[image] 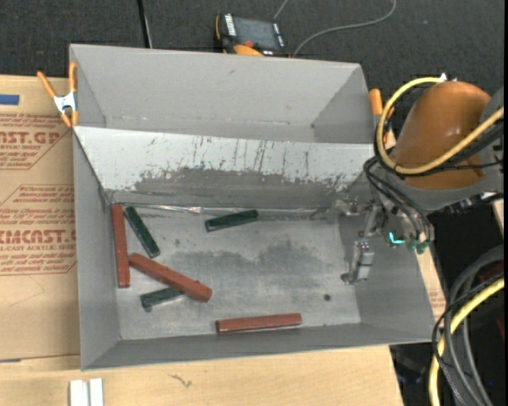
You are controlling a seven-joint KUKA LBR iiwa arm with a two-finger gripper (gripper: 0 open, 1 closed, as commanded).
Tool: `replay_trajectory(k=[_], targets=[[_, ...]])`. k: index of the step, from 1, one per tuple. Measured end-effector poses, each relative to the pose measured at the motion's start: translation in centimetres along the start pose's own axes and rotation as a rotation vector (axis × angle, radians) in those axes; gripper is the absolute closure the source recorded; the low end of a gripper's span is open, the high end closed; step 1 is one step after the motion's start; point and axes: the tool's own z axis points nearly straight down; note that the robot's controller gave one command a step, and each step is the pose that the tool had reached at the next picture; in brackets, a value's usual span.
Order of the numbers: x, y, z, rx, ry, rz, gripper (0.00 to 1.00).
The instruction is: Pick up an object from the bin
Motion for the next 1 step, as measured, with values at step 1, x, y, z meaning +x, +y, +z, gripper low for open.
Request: replay_trajectory(k=[1], targets=[[4.35, 4.92, 7.52, -0.003, 0.003, -0.11, 0.0]])
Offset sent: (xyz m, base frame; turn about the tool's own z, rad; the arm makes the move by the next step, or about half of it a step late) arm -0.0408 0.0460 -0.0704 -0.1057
